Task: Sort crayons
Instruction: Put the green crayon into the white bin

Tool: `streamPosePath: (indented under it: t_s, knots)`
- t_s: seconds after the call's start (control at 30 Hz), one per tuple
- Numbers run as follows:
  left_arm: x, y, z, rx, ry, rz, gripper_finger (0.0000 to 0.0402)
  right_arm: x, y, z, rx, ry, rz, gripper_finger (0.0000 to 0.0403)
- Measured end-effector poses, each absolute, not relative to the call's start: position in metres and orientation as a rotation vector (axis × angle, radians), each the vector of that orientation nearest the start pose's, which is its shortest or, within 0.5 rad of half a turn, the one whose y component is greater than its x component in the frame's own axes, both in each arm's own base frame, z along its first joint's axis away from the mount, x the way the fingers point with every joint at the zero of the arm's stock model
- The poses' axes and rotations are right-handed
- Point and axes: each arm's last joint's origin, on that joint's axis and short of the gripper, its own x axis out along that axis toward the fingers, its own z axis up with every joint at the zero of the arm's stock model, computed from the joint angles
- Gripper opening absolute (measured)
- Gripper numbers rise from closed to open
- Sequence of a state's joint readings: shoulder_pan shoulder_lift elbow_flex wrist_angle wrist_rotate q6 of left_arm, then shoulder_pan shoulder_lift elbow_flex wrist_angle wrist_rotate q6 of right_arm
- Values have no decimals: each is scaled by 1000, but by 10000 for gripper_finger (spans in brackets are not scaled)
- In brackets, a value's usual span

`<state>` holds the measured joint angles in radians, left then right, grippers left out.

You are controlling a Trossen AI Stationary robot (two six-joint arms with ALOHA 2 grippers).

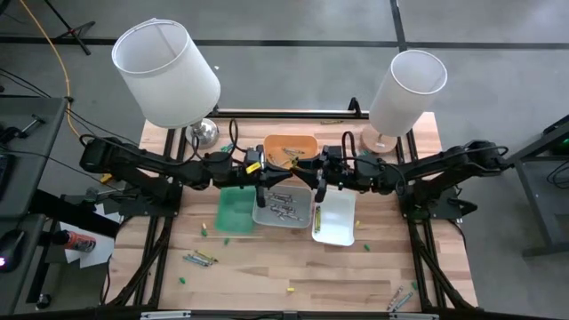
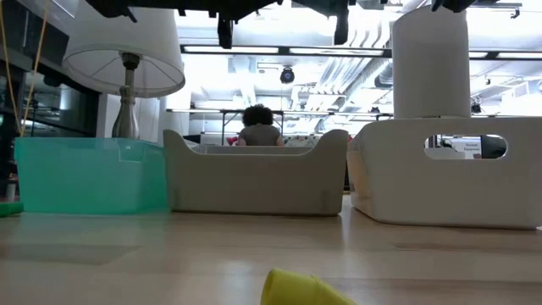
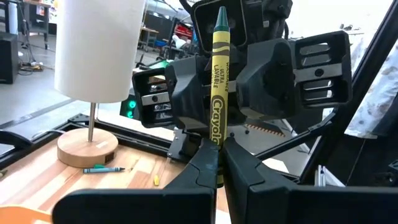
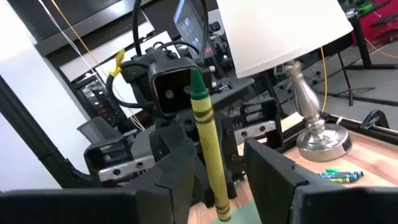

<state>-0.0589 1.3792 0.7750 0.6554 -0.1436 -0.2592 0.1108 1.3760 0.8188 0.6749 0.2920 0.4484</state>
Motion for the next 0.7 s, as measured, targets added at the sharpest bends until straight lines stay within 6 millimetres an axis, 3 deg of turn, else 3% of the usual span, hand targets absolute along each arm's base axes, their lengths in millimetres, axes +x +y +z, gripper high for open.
streamPosePath:
  t_s: [0.2,0.4,0.7]
  knots:
    - [301,-14,277,-263,-57,78,0,304,25,298,478,-200,-142,90]
    - [301,-14,277,-265,-59,77,5,304,25,297,474,-196,-142,15]
    - [296,-8,280,-241,-10,95,52,303,25,297,465,-192,-148,5]
